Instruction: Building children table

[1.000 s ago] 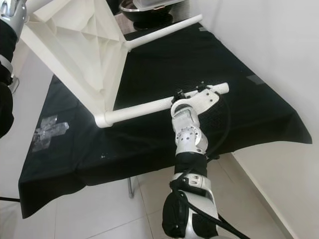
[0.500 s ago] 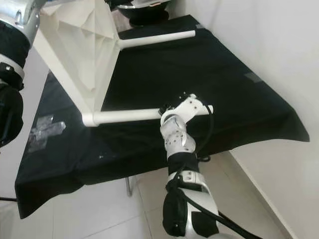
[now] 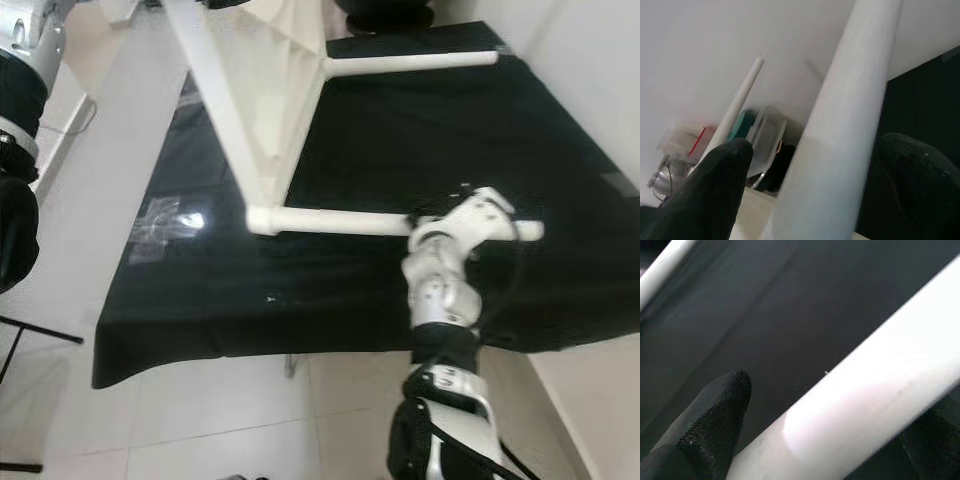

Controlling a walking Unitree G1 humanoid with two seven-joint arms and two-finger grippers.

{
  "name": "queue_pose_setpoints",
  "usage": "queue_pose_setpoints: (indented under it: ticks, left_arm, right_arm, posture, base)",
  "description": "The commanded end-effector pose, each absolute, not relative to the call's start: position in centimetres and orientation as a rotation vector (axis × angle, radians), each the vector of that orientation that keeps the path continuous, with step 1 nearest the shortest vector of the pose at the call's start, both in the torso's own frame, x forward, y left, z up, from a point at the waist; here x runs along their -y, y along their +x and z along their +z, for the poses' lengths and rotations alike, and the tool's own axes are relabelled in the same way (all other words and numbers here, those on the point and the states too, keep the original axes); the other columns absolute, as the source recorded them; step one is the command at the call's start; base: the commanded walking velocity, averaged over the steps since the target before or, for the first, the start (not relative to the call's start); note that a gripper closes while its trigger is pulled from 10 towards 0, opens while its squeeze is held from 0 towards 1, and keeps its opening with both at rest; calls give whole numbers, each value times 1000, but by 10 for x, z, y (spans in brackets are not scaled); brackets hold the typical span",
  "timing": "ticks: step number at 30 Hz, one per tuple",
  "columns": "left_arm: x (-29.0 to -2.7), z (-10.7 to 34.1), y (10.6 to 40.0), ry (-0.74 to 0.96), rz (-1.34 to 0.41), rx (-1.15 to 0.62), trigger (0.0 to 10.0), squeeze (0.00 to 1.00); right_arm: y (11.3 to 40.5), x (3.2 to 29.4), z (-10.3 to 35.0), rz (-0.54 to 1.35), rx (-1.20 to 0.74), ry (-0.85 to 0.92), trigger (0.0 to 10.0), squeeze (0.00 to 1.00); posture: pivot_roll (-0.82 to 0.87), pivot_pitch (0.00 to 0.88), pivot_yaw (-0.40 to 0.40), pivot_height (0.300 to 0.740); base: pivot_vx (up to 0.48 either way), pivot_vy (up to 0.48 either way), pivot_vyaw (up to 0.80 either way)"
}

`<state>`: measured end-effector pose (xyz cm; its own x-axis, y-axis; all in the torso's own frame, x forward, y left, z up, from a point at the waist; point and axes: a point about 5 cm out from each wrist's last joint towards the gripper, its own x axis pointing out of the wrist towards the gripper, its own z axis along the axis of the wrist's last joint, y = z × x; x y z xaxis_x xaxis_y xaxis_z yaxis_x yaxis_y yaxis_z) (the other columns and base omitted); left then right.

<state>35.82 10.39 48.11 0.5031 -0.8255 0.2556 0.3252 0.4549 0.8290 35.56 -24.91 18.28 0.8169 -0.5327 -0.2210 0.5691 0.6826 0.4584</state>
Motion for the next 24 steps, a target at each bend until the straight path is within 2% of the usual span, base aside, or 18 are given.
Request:
queue_pose_setpoints:
  ticks: [1, 4, 9, 10, 12, 13, 14, 15, 17, 18, 20, 21, 22, 24]
  left_arm:
    - [-113, 471, 364, 785, -789, 679, 10000, 0]
    - [-113, 471, 364, 783, -792, 681, 10000, 0]
    - [-113, 470, 364, 784, -797, 678, 10000, 0]
    - [-112, 470, 364, 783, -799, 679, 10000, 0]
    - [-112, 470, 364, 782, -802, 680, 10000, 0]
    - [-112, 470, 364, 781, -803, 680, 10000, 0]
    - [-112, 470, 364, 779, -805, 681, 10000, 0]
    - [-112, 470, 364, 778, -806, 681, 10000, 0]
    - [-111, 470, 364, 776, -808, 682, 10000, 0]
    - [-111, 470, 364, 775, -809, 682, 10000, 0]
    - [-111, 470, 364, 774, -811, 683, 10000, 0]
    - [-111, 470, 364, 773, -813, 683, 10000, 0]
    - [-111, 469, 364, 772, -814, 683, 10000, 0]
    - [-111, 469, 364, 772, -814, 683, 10000, 0]
  right_arm:
    - [338, 269, 151, -734, -195, 407, 10000, 1000]
    - [340, 267, 189, -608, -27, 528, 10000, 1000]
    - [335, 267, 226, -499, 124, 572, 10000, 1000]
    - [330, 277, 226, -552, 106, 466, 10000, 675]
    - [323, 289, 227, -622, 82, 332, 10000, 675]
    - [319, 294, 226, -657, 67, 285, 10000, 518]
    - [316, 300, 224, -702, 42, 220, 10000, 518]
    - [310, 308, 225, -755, 39, 152, 10000, 329]
    - [304, 316, 226, -805, 41, 84, 10000, 329]
    - [301, 320, 228, -825, 54, 65, 10000, 251]
    - [299, 323, 230, -844, 58, 58, 10000, 231]
    - [296, 327, 227, -870, 36, 110, 10000, 145]
    - [294, 330, 215, -881, -40, 224, 10000, 129]
    - [293, 330, 211, -878, -60, 251, 10000, 129]
  posture:
    - [12, 187, 77, 740]
    - [9, 183, 80, 740]
    - [9, 178, 83, 740]
    - [4, 175, 82, 740]
    - [4, 175, 82, 740]
    - [4, 175, 82, 740]
    - [4, 175, 82, 740]
    - [0, 175, 83, 740]
    - [0, 175, 83, 740]
    - [0, 175, 82, 740]
    - [-1, 176, 84, 740]
    - [-2, 176, 84, 740]
    - [-3, 178, 83, 740]
    - [-3, 178, 83, 740]
  base:
    - [0, 0, 0]
    - [0, 0, 0]
    - [0, 0, 0]
    - [0, 0, 0]
    - [0, 0, 0]
    - [0, 0, 0]
    - [0, 0, 0]
    - [0, 0, 0]
    - [0, 0, 0]
    - [0, 0, 0]
    - [0, 0, 0]
    - [0, 0, 0]
    - [0, 0, 0]
    - [0, 0, 0]
